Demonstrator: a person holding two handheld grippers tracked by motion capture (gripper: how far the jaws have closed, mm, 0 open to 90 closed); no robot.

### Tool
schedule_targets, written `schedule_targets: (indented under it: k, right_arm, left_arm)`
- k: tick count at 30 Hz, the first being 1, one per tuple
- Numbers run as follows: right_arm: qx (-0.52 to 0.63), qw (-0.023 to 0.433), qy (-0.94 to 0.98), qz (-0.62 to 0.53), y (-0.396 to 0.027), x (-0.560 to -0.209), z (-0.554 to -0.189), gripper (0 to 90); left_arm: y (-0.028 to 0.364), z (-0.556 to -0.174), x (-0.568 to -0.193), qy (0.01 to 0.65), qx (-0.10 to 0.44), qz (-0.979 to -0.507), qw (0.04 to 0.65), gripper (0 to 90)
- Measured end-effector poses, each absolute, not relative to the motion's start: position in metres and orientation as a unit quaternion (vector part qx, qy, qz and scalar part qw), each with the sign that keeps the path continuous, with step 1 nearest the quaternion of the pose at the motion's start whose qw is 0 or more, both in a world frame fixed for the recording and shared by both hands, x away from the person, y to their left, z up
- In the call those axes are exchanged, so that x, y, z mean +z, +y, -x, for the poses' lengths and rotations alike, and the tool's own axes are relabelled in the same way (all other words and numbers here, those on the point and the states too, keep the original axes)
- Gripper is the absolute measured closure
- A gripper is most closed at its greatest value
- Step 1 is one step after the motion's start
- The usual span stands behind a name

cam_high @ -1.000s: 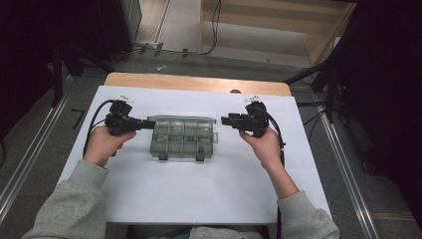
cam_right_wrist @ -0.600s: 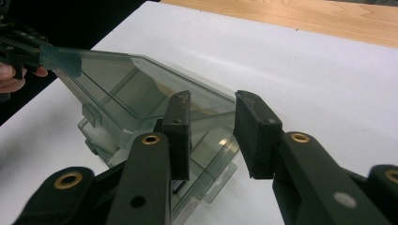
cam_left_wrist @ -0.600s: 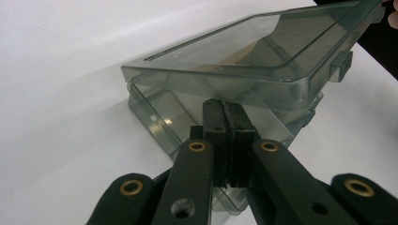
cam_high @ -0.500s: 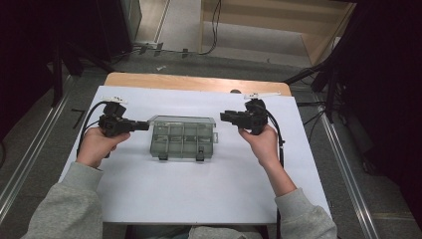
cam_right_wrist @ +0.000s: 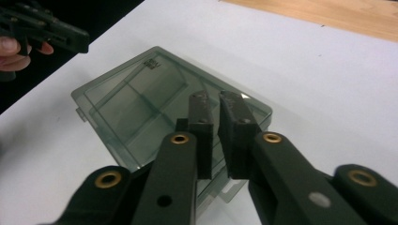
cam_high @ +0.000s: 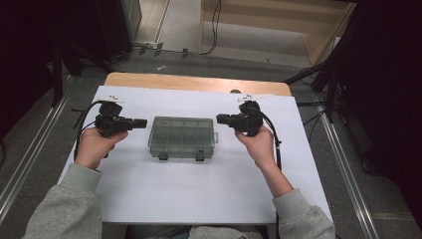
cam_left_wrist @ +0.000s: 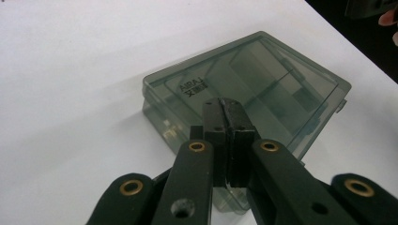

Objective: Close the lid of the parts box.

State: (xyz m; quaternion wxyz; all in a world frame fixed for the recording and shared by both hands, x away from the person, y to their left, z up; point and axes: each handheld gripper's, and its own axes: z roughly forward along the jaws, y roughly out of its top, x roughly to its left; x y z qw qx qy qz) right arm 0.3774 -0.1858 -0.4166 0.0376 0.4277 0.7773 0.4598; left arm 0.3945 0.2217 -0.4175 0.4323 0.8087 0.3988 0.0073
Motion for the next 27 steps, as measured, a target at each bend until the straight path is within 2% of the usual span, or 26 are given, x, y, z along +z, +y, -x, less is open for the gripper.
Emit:
schedule_targets:
  k: [5,14,27]
  right_arm:
    - [0.456,0.032,0.784,-0.42,-0.181,-0.421,-0.375,87.3]
    - [0.453,0.01,0.79,-0.413,-0.175,-0.429,-0.37,87.6]
    - [0.436,0.0,0.804,-0.405,-0.166,-0.441,-0.359,87.6]
  left_arm:
    - [0.213,-0.392,-0.416,0.39,0.009,-0.812,0.435,89.0]
    - [0.199,-0.387,-0.418,0.38,0.003,-0.815,0.438,88.3]
    - [0.189,-0.377,-0.427,0.371,0.008,-0.821,0.433,88.5]
